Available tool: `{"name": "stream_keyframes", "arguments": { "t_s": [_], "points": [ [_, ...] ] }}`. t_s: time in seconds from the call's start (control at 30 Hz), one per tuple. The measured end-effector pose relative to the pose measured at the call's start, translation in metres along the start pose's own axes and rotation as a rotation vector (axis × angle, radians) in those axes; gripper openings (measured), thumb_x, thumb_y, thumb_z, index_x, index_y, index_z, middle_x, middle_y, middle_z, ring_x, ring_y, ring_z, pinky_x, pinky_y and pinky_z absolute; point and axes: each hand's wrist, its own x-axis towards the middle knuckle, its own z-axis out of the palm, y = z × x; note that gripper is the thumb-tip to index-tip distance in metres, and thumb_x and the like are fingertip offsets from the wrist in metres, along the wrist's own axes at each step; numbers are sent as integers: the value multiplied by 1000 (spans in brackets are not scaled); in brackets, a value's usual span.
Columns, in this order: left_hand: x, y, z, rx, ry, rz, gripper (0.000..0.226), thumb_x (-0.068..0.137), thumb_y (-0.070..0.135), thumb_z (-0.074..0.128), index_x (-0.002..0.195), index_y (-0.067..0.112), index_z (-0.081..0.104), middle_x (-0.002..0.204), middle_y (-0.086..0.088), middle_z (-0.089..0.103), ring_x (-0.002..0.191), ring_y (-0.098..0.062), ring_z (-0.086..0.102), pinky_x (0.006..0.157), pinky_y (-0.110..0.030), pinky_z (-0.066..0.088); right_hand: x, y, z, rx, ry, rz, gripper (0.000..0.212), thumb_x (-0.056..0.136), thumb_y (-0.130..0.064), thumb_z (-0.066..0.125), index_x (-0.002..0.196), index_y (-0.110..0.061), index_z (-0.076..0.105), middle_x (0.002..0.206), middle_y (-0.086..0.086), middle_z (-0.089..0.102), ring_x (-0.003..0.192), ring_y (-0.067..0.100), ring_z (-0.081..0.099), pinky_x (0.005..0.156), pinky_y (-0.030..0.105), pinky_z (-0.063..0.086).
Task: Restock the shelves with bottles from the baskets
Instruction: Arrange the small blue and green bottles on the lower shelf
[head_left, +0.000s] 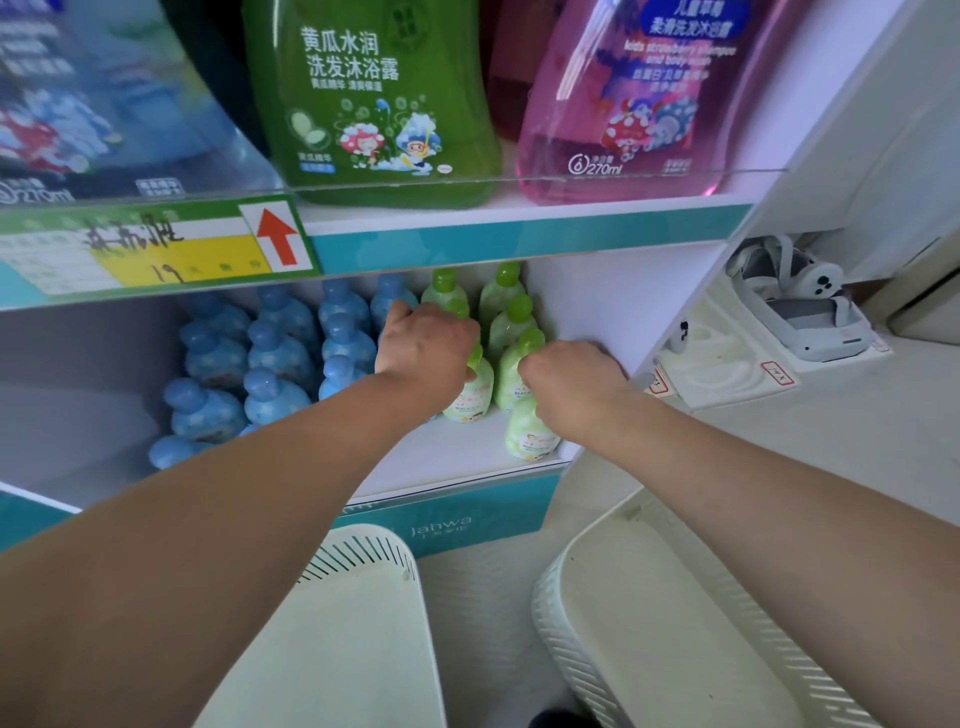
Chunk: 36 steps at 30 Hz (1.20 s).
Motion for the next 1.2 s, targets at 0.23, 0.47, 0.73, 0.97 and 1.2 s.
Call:
{"name": "stream_keyframes", "arguments": {
  "t_s": [0.23,0.47,0.73,0.97,1.2],
  "points": [
    [-3,-5,4,-22,7,-9,20,92,38,56,107,25,55,106,-2,60,108,-24,48,91,-36,28,-2,0,1,-28,16,-6,30,84,6,46,107,-7,61,109,12,63,101,33,61,70,32,39],
    [-3,-9,7,-33,21,-9,20,91,38,57,104,23,56,105,-1,61,107,-23,48,89,-35,28,0,-2,-4,-49,1,6,31,84,6,46,109,-6,61,110,12,63,102,32,61,70,31,38],
    [6,-17,2,-176,15,-79,32,84,32,60,117,31,56,108,3,64,108,-23,51,85,-35,28,11,2,-15,82,9,46,26,83,-26,68,103,-11,62,105,10,64,97,29,60,71,28,39],
    [22,-26,-7,-207,48,-155,40,89,15,41,122,29,58,114,-5,64,112,-29,52,97,-38,34,48,3,-20,184,233,138,25,92,-9,50,113,-10,61,113,15,62,107,33,57,84,35,46],
    [40,-31,8,-134,58,-79,26,90,32,53,116,33,59,107,-2,64,110,-28,52,95,-41,29,69,2,-16,207,176,145,28,89,-1,48,111,-5,64,113,17,65,107,33,60,85,35,48]
  ]
}}
